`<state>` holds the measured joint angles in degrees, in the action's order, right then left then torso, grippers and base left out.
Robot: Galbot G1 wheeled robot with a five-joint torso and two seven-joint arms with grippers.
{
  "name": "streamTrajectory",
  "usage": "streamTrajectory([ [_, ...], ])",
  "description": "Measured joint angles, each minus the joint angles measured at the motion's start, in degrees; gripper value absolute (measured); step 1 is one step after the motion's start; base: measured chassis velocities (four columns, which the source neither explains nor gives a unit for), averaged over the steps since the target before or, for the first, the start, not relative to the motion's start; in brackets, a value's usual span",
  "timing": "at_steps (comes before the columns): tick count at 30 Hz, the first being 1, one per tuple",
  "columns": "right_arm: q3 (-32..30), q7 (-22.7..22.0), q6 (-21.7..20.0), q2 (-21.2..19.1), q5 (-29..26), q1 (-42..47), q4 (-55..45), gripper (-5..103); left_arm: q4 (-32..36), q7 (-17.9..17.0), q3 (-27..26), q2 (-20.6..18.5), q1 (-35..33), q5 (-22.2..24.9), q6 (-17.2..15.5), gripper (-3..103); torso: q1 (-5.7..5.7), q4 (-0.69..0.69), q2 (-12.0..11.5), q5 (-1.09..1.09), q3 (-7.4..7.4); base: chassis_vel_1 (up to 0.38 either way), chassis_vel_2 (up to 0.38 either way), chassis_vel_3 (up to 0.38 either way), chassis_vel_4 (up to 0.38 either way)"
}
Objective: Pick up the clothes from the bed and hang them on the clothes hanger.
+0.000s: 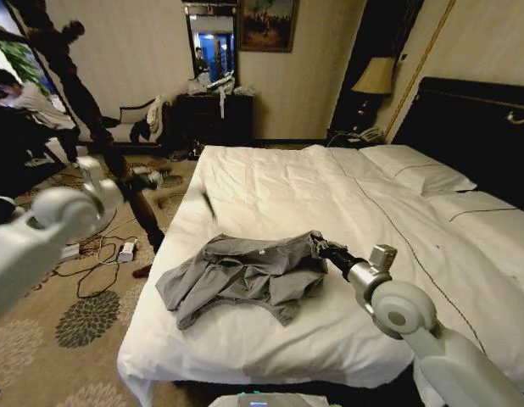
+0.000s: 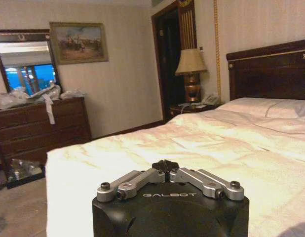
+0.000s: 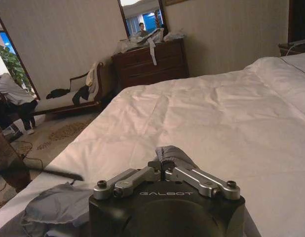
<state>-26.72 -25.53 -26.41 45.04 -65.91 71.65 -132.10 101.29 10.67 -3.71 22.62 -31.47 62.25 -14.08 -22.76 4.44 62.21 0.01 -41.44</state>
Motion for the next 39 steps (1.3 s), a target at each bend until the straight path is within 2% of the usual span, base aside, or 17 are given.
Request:
streamTrajectory([
  [5,0.10,-0.07,0.00,0.16,0.06,0.29,0.29,0,-0.34,-1.09,0.03,2.08,-0.67,-0.78,0.20,0,0.00,0.05,0.00,-0.02,0.00,0.000,0.000,0.000,0.000],
  [8,0.34,-0.07,0.00,0.52,0.15,0.60,0.38,0,0.27,-4.90,0.36,4.04,-1.67,-1.50,-0.91,0,0.00,0.02,0.00,-0.03,0.00,0.000,0.000,0.000,0.000],
  [9,0.34,-0.07,0.00,0.52,0.15,0.60,0.38,0,0.27,-4.90,0.36,4.04,-1.67,-1.50,-0.91,0,0.00,0.02,0.00,-0.03,0.00,0.000,0.000,0.000,0.000],
  [11,0.34,-0.07,0.00,0.80,0.26,1.06,0.38,0,1.23,-8.51,0.19,5.79,-4.05,-2.34,-2.26,0,0.00,0.02,0.00,0.00,0.00,0.000,0.000,0.000,0.000],
  [13,0.33,-0.05,0.00,0.90,0.39,1.22,0.40,0,1.64,-9.63,0.03,6.40,-4.94,-3.11,-2.50,-1,0.00,0.03,0.00,-0.01,0.00,0.000,0.000,0.000,0.000],
  [15,0.33,-0.04,-0.02,1.23,0.67,1.47,0.60,0,4.21,-13.56,-0.59,7.56,-7.62,-4.62,-4.12,9,-0.01,0.03,0.00,0.00,0.00,0.000,0.000,0.000,0.000],
  [16,0.33,-0.04,-0.02,1.23,0.67,1.47,0.60,0,4.21,-13.56,-0.59,7.56,-7.62,-4.62,-4.12,9,-0.01,0.03,0.00,0.00,0.00,0.000,0.000,0.000,0.000],
  [18,0.33,-0.04,-0.05,1.55,0.86,1.56,0.85,0,8.71,-19.05,-1.14,7.80,-11.20,-5.69,-8.01,20,0.00,0.03,0.00,-0.02,0.00,0.000,0.000,0.000,0.000],
  [19,0.33,-0.04,-0.06,1.62,0.93,1.59,0.92,0,10.05,-21.16,-1.24,7.80,-12.39,-6.35,-9.61,20,0.00,0.03,0.00,-0.03,0.00,0.000,0.000,0.000,0.000],
  [21,0.32,-0.04,-0.09,1.80,1.05,1.71,1.00,0,13.75,-26.45,-1.40,7.92,-16.00,-8.10,-14.01,31,-0.01,0.01,0.00,-0.02,0.00,0.000,0.000,0.000,0.000],
  [22,0.32,-0.04,-0.09,1.80,1.05,1.71,1.00,0,13.75,-26.45,-1.40,7.92,-16.00,-8.10,-14.01,31,-0.01,0.01,0.00,-0.02,0.00,0.000,0.000,0.000,0.000],
  [24,0.32,-0.04,-0.15,2.03,1.36,1.98,1.12,0,19.39,-34.42,-1.20,8.57,-21.55,-9.74,-20.01,42,0.00,0.01,0.00,-0.01,0.00,0.000,0.000,0.000,0.000],
  [26,0.32,-0.04,-0.17,2.08,1.44,2.03,1.13,0,20.57,-35.85,-1.10,8.69,-22.70,-9.88,-21.30,42,0.00,0.02,0.00,-0.01,0.00,0.000,0.000,0.000,0.000],
  [28,0.32,-0.06,-0.21,2.26,1.69,2.43,1.15,0,24.41,-39.93,-1.13,8.74,-26.97,-12.07,-25.03,52,0.00,0.03,0.00,-0.03,0.00,0.000,0.000,0.000,0.000],
  [31,0.09,-0.23,-0.24,2.36,1.73,3.09,1.13,0,26.20,-41.13,-1.31,8.52,-31.46,-16.32,-26.13,69,0.00,0.01,0.00,-0.02,0.00,0.000,0.000,0.000,0.000],
  [33,0.01,-0.31,-0.24,2.42,1.74,3.25,1.12,0,26.44,-41.31,-1.36,8.52,-32.72,-17.13,-26.32,69,0.00,0.02,0.01,-0.01,0.00,0.000,0.000,0.000,0.000],
  [39,-0.03,-0.39,-0.26,2.77,2.77,4.01,1.25,0,25.77,-41.84,-1.96,8.55,-37.08,-18.93,-26.40,95,0.00,0.02,0.00,-0.01,0.00,0.000,0.000,0.000,0.000],
])
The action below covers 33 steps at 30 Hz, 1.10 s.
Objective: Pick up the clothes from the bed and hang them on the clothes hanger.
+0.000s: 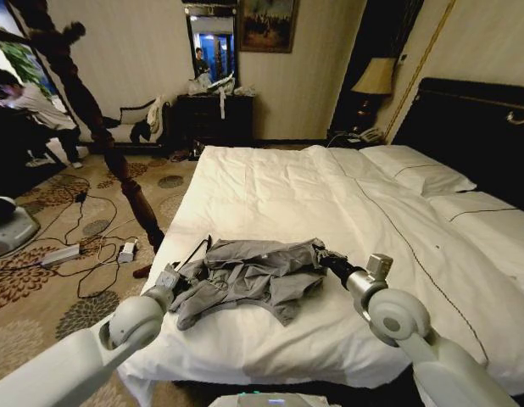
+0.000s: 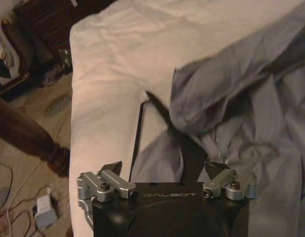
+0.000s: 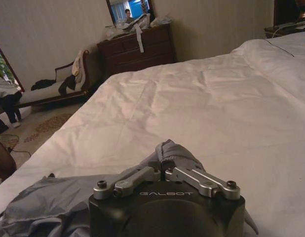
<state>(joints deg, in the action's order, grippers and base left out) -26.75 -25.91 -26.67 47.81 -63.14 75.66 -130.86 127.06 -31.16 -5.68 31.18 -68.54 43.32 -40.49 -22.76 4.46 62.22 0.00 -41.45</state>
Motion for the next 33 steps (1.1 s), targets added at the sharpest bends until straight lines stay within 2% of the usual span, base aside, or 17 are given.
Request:
streamTrajectory([
  [6,-0.04,0.00,-0.02,0.33,0.51,0.31,0.29,0,-0.41,-1.25,0.11,0.84,-2.97,-0.42,-0.72,99,0.00,0.00,0.00,0.00,0.00,0.000,0.000,0.000,0.000],
  [18,0.16,0.00,-0.04,0.47,0.96,1.10,0.42,0,-3.67,-1.76,-0.61,4.12,-3.28,0.97,-0.58,97,0.00,0.00,0.00,0.00,0.00,0.000,0.000,0.000,0.000],
  [22,0.17,0.19,0.53,0.64,1.98,1.45,0.47,0,-3.17,-2.49,-1.92,4.25,-3.77,0.90,-0.57,97,0.00,0.00,0.00,0.00,0.00,0.000,0.000,0.000,0.000],
  [26,0.18,0.26,0.63,0.78,2.25,1.59,0.54,0,-1.28,-3.29,-5.64,3.34,-5.19,4.99,-1.56,95,0.00,0.01,0.00,-0.01,0.00,0.000,0.000,0.000,0.000],
  [33,0.19,0.26,0.66,0.81,2.54,1.93,0.57,0,-2.87,-2.00,-7.99,3.37,-6.89,6.07,-1.64,93,0.00,-0.01,0.00,0.00,0.00,0.000,0.000,0.000,0.000],
])
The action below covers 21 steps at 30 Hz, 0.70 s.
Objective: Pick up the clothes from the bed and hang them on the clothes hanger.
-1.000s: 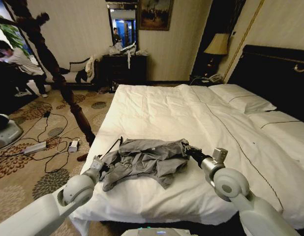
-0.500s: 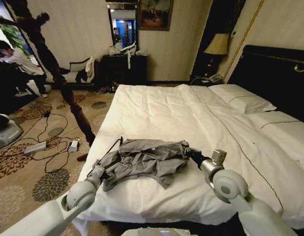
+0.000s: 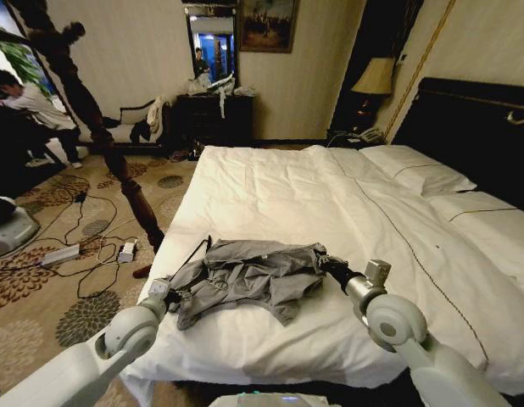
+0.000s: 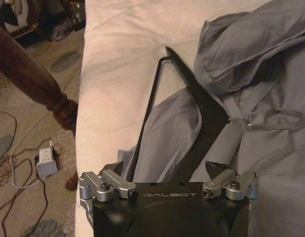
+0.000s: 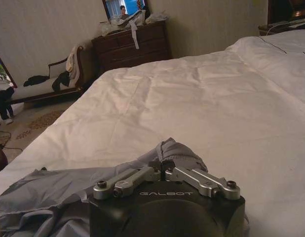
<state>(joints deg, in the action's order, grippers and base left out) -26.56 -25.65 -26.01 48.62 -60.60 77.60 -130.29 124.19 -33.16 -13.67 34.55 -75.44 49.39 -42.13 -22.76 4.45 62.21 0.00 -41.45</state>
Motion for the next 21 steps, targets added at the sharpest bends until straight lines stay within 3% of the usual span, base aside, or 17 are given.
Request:
streamTrajectory([
  [9,-0.19,0.03,-0.01,-0.08,0.17,0.67,-0.06,0,-2.78,1.97,0.90,1.02,0.58,-1.20,-0.06,85,0.00,0.01,0.00,0.00,0.00,0.000,0.000,0.000,0.000],
  [11,-0.23,0.09,-0.05,-0.12,0.43,0.89,-0.02,0,-3.60,2.64,1.00,1.38,0.58,-1.69,-0.06,76,0.00,0.01,0.00,0.00,0.00,0.000,0.000,0.000,0.000],
  [15,-0.21,0.13,-0.08,-0.14,0.48,0.96,0.07,0,-3.86,3.02,0.98,1.37,0.45,-1.87,-0.06,71,0.00,0.01,0.00,0.00,0.00,0.000,0.000,0.000,0.000],
  [21,0.06,0.14,-0.12,-0.11,0.43,0.64,0.18,0,-3.58,3.17,0.83,1.34,0.55,-1.71,-0.06,70,0.00,0.01,0.00,0.00,0.00,0.000,0.000,0.000,0.000],
])
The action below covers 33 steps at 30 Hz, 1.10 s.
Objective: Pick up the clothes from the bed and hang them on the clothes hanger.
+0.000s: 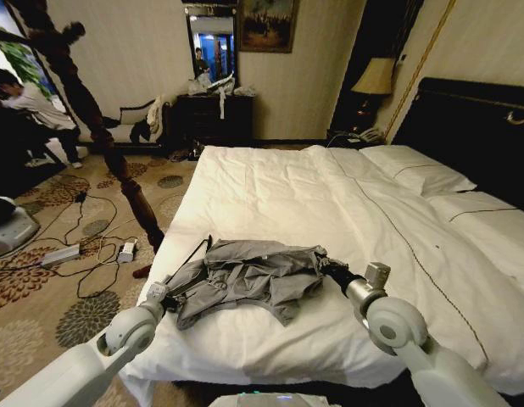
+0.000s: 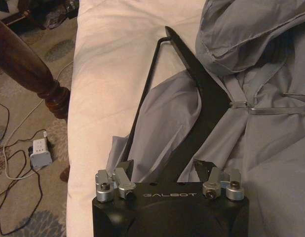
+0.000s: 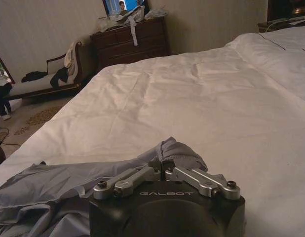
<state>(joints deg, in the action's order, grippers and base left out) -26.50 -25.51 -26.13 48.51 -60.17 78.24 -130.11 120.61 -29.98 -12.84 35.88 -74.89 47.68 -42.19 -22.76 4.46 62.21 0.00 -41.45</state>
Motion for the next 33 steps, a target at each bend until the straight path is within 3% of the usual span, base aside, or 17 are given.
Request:
streamTrajectory([
  [11,-0.42,-0.06,-0.02,-0.28,-0.19,0.78,-0.28,0,-2.89,1.38,1.94,1.39,0.66,0.76,0.38,69,0.00,0.00,0.00,0.00,0.00,0.000,0.000,0.000,0.000],
  [14,-0.42,-0.08,-0.03,-0.28,-0.21,0.81,-0.29,0,-3.26,1.58,2.01,1.54,0.83,1.26,0.48,61,0.00,0.00,0.00,0.00,0.00,0.000,0.000,0.000,0.000],
  [16,-0.41,-0.10,-0.02,-0.25,-0.18,0.87,-0.28,0,-3.49,1.79,1.73,1.64,0.59,1.23,1.09,50,0.00,0.00,0.00,0.00,0.00,0.000,0.000,0.000,0.000],
  [19,-0.41,-0.10,-0.02,-0.24,-0.16,0.90,-0.29,0,-2.84,2.01,0.87,1.43,-0.12,1.55,1.20,45,0.00,0.00,0.00,0.01,0.00,0.000,0.000,0.000,0.000],
  [24,-0.31,-0.10,-0.02,-0.27,-0.17,0.52,-0.17,0,-0.51,1.75,-0.50,0.46,-1.96,2.26,1.35,24,0.00,0.00,0.00,0.01,0.00,0.000,0.000,0.000,0.000],
  [27,-0.24,-0.12,-0.02,-0.27,-0.18,0.49,-0.19,0,0.10,1.51,-0.83,0.38,-2.48,1.93,1.62,18,0.00,-0.01,0.00,0.01,0.00,0.000,0.000,0.000,0.000],
  [33,-0.56,-0.13,-0.02,-0.28,-0.04,1.11,-0.31,0,2.19,1.37,-3.37,0.08,-2.97,2.18,1.65,18,0.00,0.00,0.00,0.00,0.00,0.000,0.000,0.000,0.000],
])
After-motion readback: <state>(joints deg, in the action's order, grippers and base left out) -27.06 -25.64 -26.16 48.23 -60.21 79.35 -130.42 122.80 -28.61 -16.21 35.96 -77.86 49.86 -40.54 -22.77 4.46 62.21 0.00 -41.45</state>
